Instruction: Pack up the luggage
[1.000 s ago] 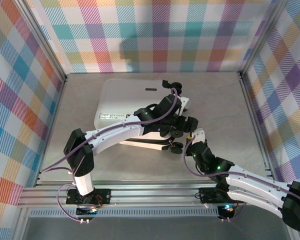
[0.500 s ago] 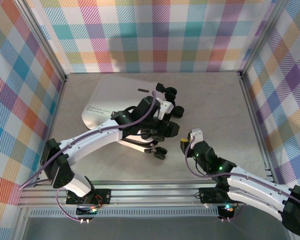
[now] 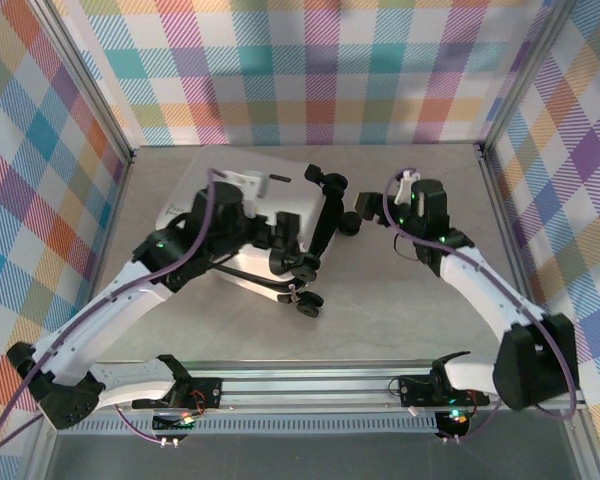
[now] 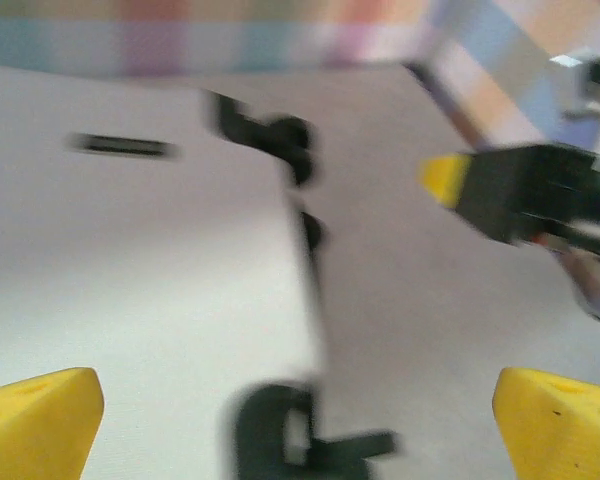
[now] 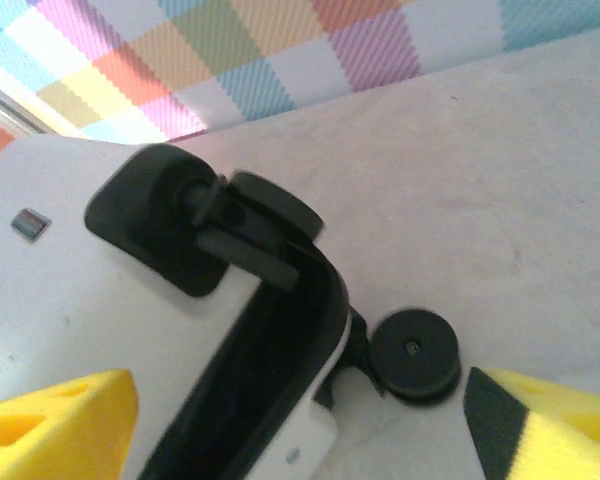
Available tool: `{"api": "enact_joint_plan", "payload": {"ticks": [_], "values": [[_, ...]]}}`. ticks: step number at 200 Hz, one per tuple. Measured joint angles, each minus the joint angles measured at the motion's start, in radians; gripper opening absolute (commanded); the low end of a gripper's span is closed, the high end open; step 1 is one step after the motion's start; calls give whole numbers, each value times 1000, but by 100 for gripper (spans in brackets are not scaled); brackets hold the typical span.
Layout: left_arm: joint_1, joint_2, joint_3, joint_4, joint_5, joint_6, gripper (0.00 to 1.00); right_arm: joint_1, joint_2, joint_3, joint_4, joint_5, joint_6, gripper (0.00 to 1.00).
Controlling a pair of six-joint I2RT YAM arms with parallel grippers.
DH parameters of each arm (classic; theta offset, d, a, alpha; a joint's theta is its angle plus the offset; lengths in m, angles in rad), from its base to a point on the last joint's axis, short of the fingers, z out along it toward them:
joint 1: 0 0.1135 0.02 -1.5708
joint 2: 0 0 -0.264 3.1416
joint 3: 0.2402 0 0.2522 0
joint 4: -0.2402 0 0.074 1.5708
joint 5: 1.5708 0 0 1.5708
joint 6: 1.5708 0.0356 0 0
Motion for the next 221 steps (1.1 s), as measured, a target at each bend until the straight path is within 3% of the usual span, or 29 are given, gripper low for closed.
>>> {"api": "enact_joint_plan", "payload": {"ticks": [16,31,52,79,119,168,202,221], "values": [[138,-21,-14,-22,-69,0,100,-13,90,82,-6,-84,21,100],[280,-13,-22,-34,-87,0,100,-14,166,155,-18,-144,35,99],[460,39,-22,-43,-49,0,100,-14,261,245,-36,-215,47,99],[592,169,11,-46,7,2,100,-14,373,345,-64,-273,65,99],[678,359,109,-48,119,35,100,-14,480,404,-106,-301,72,99],[718,468,189,-46,241,98,100,-14,566,428,-94,-369,110,100],[742,551,246,-28,362,137,98,-17,602,446,-26,-451,144,84],[752,571,255,-11,420,150,98,-20,599,442,0,-474,146,81]]}}
